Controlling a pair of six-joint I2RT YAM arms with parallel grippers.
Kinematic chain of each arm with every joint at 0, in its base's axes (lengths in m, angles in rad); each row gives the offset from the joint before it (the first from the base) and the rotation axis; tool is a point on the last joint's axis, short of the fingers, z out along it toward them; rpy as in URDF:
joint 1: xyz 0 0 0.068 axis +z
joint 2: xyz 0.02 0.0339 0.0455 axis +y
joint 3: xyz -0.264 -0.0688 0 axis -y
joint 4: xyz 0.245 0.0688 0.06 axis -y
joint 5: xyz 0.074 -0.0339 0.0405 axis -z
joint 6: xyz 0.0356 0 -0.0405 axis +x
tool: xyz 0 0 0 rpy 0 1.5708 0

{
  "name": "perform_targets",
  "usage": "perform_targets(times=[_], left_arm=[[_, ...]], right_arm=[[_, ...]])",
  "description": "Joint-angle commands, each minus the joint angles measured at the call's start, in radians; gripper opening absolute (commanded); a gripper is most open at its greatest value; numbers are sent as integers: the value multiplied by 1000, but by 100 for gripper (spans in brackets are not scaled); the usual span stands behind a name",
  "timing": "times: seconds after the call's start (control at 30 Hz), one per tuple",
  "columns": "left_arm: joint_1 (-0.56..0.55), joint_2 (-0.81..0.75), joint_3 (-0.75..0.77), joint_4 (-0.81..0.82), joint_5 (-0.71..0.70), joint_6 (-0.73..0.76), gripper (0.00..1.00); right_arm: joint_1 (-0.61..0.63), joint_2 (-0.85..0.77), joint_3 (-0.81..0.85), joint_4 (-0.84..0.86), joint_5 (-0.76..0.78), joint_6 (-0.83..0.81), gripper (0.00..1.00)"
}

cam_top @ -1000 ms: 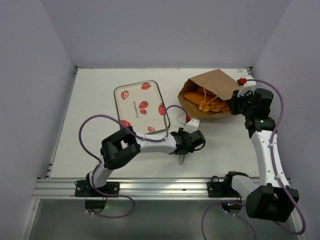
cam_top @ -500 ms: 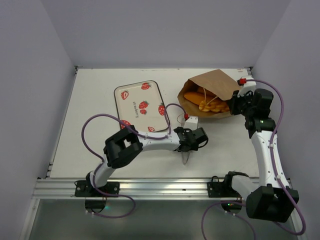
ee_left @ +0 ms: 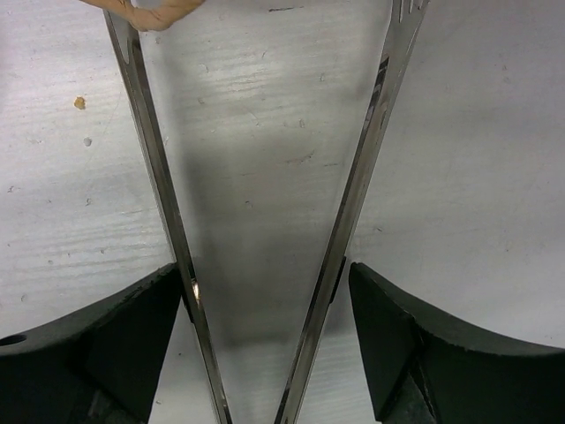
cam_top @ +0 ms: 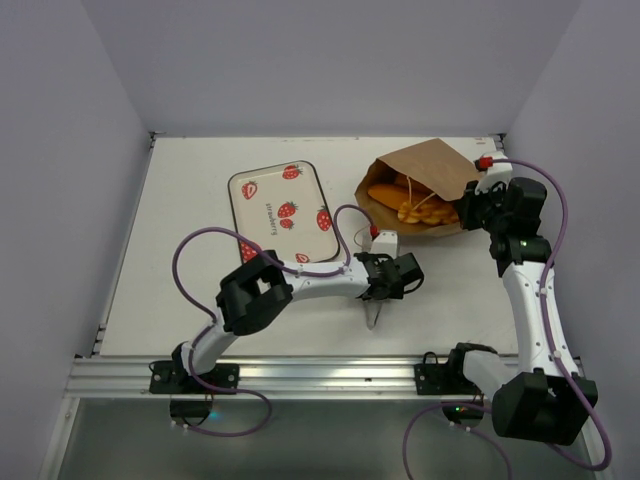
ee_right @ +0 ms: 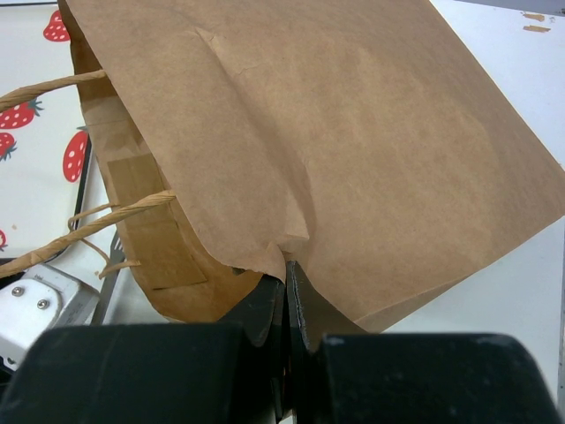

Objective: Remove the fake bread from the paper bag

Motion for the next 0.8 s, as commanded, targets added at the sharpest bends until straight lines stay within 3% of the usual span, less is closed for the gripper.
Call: perform_targets(times=[0.0,0.37,0.63,0.77], left_arm=[[-11,119,-98,-171,165,-118,81],[-11,207,-39,-187,188,-141,80],[-11,279,-8,-263,142,-148,71],[-9,286,-6,-266,123,-136,59]], right_arm=[[-2,-31,3,34,-45,18,0],[-2,-43,0,36,-44,18,0],[-2,-48,0,36,-42,19,0],[-2,-51,0,37,-40,19,0]])
